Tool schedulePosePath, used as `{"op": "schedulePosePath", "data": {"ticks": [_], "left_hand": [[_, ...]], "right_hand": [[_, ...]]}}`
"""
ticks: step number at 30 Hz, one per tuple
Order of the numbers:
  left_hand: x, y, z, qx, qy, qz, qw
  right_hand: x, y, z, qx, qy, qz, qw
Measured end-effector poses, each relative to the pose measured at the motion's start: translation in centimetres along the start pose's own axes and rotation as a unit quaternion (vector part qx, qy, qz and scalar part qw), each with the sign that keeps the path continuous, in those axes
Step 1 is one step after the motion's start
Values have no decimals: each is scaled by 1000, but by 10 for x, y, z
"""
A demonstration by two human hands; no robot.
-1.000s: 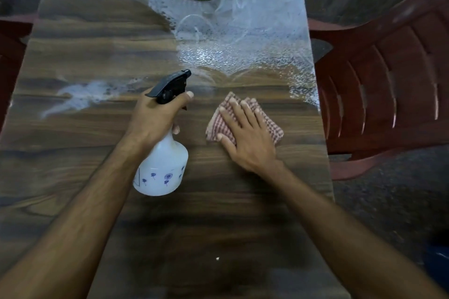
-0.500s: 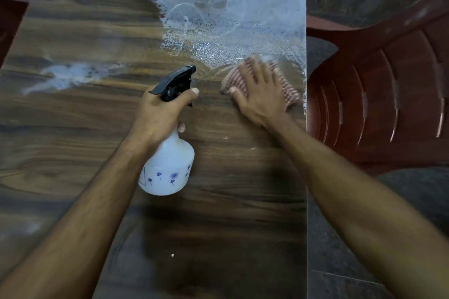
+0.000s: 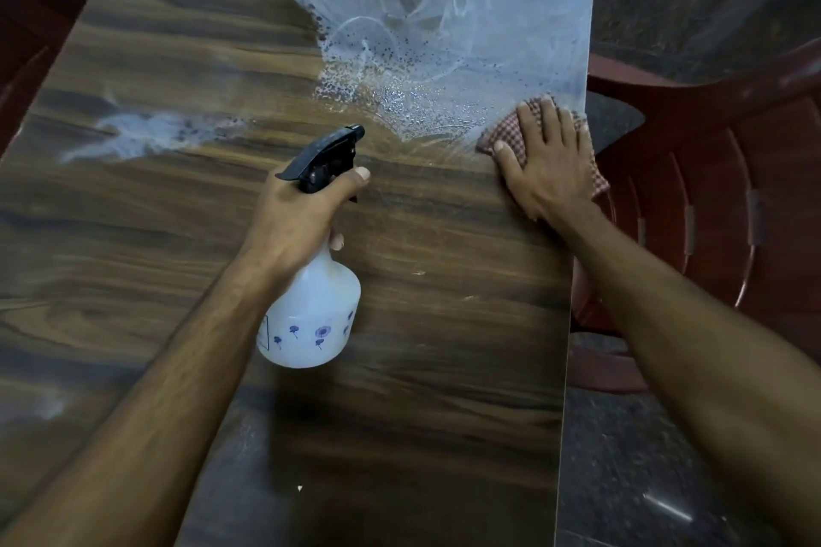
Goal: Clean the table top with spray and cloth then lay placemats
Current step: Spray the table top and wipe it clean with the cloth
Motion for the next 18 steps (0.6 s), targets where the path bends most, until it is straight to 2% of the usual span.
{"op": "schedulePosePath", "data": {"ticks": [2, 5, 8, 11, 13, 18], "left_hand": [[2, -2, -1, -2, -3, 5, 1000], [5, -7, 2, -5, -7, 15, 1000], [3, -12, 5, -11, -7, 13, 1000], [3, -17, 6, -10, -7, 6, 1000], [4, -21, 4, -8, 0, 6, 1000], [13, -25, 0, -8, 1, 4, 1000]], "right_hand": [[-2, -18, -21, 5, -2, -10, 1000], [-11, -14, -58, 65, 0, -34, 997], [-25, 26, -79, 150, 5, -49, 987], [-29, 70, -66, 187, 12, -70, 980], [-25, 78, -46, 172, 12, -68, 983], [-6, 6, -15, 30, -3, 0, 1000]]}}
Point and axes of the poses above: each hand's wrist, its own y-axis away from the middle knuckle, its own x-axis out of the back of the hand, z = x × y, the point moved 1 cm from there along -y, towards the middle knuckle, and after that the axes turned 7 degrees about -y, right-handed, at the moved point
